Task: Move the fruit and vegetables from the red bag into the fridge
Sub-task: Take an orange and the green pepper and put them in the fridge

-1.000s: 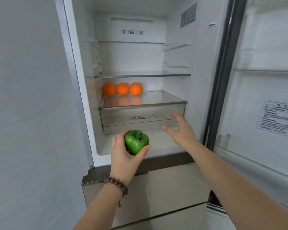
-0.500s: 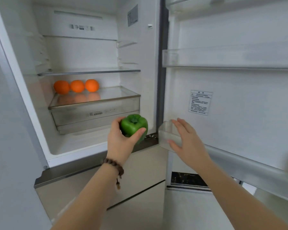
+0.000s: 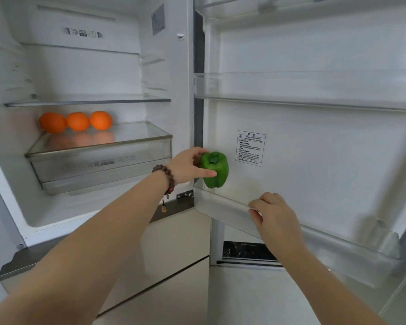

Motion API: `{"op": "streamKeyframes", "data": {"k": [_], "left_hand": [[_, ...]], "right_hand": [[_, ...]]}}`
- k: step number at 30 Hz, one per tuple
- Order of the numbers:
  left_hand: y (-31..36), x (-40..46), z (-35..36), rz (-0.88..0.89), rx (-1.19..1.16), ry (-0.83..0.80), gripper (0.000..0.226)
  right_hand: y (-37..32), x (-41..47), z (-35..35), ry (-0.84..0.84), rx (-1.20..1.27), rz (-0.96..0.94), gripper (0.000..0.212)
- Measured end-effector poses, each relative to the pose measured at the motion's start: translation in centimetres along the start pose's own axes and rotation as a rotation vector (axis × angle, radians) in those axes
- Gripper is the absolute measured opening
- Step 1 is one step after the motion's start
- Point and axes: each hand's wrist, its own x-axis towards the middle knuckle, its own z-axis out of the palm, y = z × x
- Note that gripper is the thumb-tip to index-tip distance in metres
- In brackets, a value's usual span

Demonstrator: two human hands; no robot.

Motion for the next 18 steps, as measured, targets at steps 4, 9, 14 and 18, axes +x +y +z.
{"op": "streamKeyframes", "data": {"k": [4, 9, 14, 18], "left_hand": [[-1.0, 2.6, 0.3, -0.016, 0.172, -0.263, 0.066], [0.2, 5.1, 1.5, 0.079, 0.510, -0.396, 0.066], [-0.3, 5.9, 2.4, 0.154, 0.681, -0.434, 0.069], [-0.8, 6.1, 2.2, 0.198, 0.735, -0.411, 0.067]], "right_hand": [[0.6, 0.0, 0.0, -0.003, 0.002, -0.027, 0.011], [1.4, 0.1, -0.1, -0.013, 0.020, -0.021, 0.010], [2.3, 0.3, 0.1, -0.028, 0.030, -0.015, 0.009], [2.6, 0.3, 0.1, -0.032, 0.049, -0.018, 0.009]]}}
